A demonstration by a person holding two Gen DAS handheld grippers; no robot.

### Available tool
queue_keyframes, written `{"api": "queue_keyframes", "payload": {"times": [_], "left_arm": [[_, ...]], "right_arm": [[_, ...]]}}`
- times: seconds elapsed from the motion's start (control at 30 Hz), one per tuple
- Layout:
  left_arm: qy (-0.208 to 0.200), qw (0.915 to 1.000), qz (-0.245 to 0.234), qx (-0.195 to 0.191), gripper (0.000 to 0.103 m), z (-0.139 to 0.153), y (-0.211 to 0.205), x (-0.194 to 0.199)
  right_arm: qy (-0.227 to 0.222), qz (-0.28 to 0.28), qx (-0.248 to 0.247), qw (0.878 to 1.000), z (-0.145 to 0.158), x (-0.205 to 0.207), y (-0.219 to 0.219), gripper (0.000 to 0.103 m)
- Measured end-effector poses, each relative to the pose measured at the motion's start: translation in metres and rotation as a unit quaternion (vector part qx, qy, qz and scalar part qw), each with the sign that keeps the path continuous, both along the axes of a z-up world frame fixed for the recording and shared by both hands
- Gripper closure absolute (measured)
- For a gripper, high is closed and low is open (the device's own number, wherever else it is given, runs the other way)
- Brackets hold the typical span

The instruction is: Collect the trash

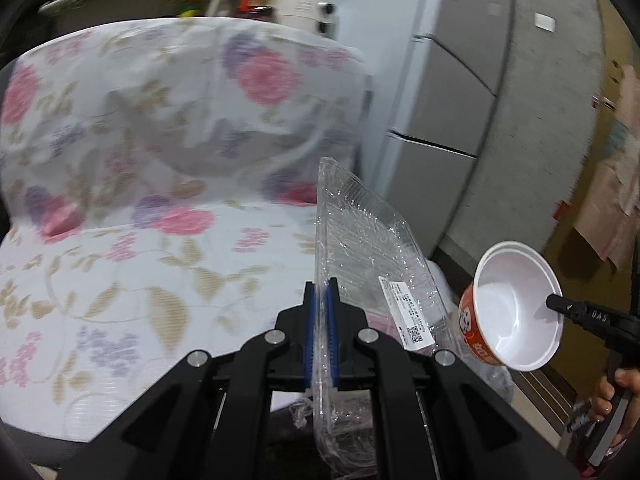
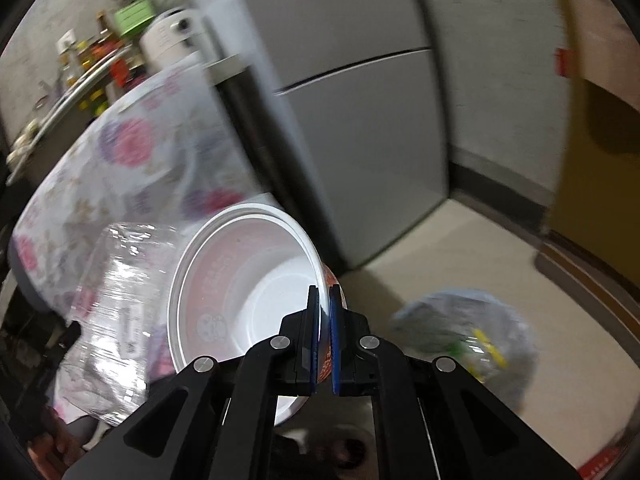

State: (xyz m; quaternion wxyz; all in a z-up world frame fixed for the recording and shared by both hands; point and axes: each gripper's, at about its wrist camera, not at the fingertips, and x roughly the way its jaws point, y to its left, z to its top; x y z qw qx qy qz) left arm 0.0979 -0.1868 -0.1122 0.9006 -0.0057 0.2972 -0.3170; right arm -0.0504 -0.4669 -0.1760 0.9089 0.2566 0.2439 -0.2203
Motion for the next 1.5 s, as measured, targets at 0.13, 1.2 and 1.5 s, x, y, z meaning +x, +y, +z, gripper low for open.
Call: {"api": "queue_keyframes", "payload": {"times": [0.13, 1.2, 1.5], "left_arm": [[-0.003, 0.9988, -0.05, 0.0, 0.099, -0.004, -0.039, -0.013], [0.088, 0.9655, -0.243, 0.035, 0.034, -0.078, -0.216, -0.044], [0.033, 0.9816, -0.181, 0.053, 0.031, -0.047, -0.169, -0.036]], "right_arm": [[0.013, -0.046, 0.012, 0.999, -0.017, -0.032, -0.026, 0.098], [0.058, -0.156, 0.051, 0.985, -0.085, -0.09, -0.106, 0.064], [0.07, -0.116, -0.026, 0.99, -0.045, -0.069, -0.064, 0.059]]}}
